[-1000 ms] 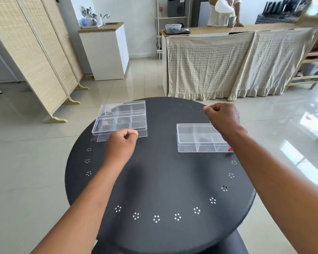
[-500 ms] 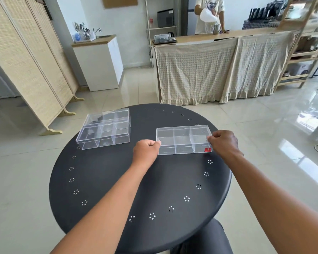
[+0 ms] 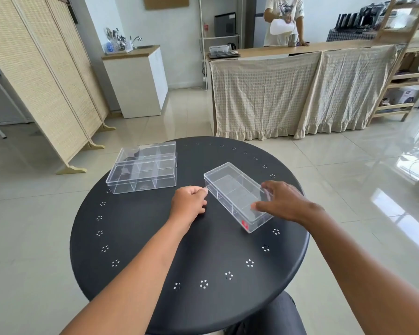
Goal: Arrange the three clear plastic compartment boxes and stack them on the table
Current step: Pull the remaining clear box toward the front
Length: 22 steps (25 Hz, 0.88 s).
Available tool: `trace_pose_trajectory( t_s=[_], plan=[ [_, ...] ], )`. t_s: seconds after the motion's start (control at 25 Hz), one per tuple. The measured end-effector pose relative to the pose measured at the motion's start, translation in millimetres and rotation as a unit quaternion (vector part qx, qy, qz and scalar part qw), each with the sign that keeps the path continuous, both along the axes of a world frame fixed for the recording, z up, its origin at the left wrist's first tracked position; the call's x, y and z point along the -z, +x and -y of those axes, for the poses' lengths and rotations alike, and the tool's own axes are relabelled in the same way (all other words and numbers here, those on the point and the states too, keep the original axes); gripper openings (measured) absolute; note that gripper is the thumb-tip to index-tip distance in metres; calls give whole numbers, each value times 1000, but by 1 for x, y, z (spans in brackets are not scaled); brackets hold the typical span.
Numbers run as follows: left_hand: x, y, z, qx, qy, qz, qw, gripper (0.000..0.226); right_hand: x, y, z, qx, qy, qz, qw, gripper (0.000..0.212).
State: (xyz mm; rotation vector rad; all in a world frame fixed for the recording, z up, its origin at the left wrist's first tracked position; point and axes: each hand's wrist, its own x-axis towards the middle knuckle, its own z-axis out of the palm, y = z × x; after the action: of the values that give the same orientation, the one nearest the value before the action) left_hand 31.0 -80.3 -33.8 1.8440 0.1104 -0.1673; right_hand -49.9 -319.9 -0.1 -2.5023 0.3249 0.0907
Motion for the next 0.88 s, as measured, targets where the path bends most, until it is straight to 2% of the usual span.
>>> trace_pose_trajectory(
  t_s=[0.08,0.12,0.24,0.36,0.4,0.48,0.6,0.76,0.88],
  plan=[
    [0,-3,-17,-1,14,9,1000,20,-4,-3,-14,24,-14,39,999,39],
    [-1,-5,-27,-9,32,21,999,26,-6,-4,-20,33,-20,58,998,35],
    [-6,-16,-60,-32,128,51,990,32,-12,7,-32,45,-31,101,993,35],
    [-11,-32,-77,3,183,-13,983,53,-12,26,-40,54,-40,106,992,50],
    [-10,-37,-80,24,185,-45,981,57,-10,31,-41,57,-49,90,993,46],
    [-8,-42,-84,58,178,-95,978,60,-3,34,-41,72,-45,47,995,31],
    [-7,-43,-83,60,147,-103,982,49,10,29,-40,99,14,32,995,48],
    [-3,-45,-87,-25,97,-47,994,41,13,15,-54,117,65,42,990,46],
    [-1,-40,-113,-104,-6,-16,994,20,7,16,-85,102,123,66,985,39]
  ],
)
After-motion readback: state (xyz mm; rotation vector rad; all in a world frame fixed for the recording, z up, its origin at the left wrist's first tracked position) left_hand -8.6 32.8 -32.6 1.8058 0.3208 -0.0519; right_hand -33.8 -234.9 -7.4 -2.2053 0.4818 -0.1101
